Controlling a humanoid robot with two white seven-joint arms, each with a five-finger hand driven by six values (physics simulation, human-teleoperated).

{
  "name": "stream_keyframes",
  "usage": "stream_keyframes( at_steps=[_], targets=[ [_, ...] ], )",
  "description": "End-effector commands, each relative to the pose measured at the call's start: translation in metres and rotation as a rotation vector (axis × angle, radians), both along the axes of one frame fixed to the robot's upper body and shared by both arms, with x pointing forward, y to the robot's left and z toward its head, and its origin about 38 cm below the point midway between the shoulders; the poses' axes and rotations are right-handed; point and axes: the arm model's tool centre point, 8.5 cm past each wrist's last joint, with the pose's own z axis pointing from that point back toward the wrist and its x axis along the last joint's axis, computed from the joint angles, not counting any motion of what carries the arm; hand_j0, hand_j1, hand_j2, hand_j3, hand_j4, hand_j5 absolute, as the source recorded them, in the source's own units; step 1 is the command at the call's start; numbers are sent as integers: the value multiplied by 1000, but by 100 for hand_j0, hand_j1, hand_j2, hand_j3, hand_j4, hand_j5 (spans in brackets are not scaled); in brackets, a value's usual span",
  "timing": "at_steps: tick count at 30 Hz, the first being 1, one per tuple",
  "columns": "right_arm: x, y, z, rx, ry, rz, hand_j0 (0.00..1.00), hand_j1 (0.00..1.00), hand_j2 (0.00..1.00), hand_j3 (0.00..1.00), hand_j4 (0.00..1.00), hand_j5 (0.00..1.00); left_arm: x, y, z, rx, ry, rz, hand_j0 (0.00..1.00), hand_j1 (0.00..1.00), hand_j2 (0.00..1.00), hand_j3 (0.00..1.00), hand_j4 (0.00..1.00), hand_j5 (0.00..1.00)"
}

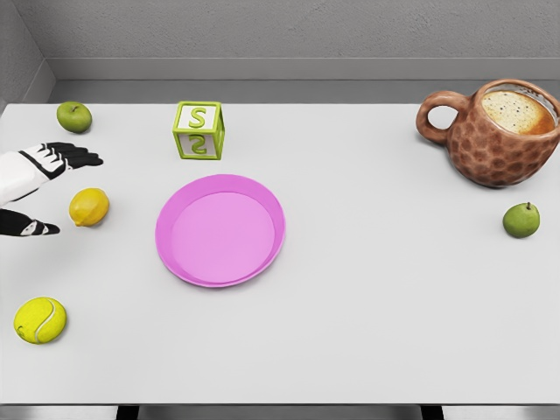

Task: Put the lemon on the plate with left arm

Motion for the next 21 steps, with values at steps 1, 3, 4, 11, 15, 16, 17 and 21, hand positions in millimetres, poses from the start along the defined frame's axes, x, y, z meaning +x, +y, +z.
stream_keyframes(
  at_steps=[1, 3, 4, 11, 15, 16, 17, 21],
  targets=[
    [0, 0, 0, 1, 1, -3, 100, 100, 100, 100, 100, 100, 0, -2, -2, -14, 7, -1, 100, 100, 100, 100, 100, 100],
    [-5, 1, 0, 3, 11, -1, 100, 100, 100, 100, 100, 100, 1, -1, -3, -1, 10, 1, 100, 100, 100, 100, 100, 100],
    [-4, 0, 0, 2, 7, -1, 100, 100, 100, 100, 100, 100, 0, 0, -7, 34, 47, -7, 100, 100, 100, 100, 100, 100],
    [-4, 0, 0, 2, 9, -1, 100, 100, 100, 100, 100, 100, 0, -2, -15, 72, 87, -19, 100, 100, 100, 100, 100, 100],
    [-4, 0, 0, 2, 9, -1, 100, 100, 100, 100, 100, 100, 2, 12, -31, 115, 154, 11, 100, 100, 100, 100, 100, 100],
    [-4, 0, 0, 2, 9, -1, 100, 100, 100, 100, 100, 100, 7, 14, -28, 144, 139, 18, 100, 100, 100, 100, 100, 100],
    [-4, 0, 0, 2, 9, -1, 100, 100, 100, 100, 100, 100, 14, 7, -30, 169, 135, 2, 100, 100, 100, 100, 100, 100],
    [-4, 0, 0, 2, 9, -1, 100, 100, 100, 100, 100, 100, 59, -22, -58, 183, 167, -17, 100, 100, 100, 100, 100, 100]
  ],
)
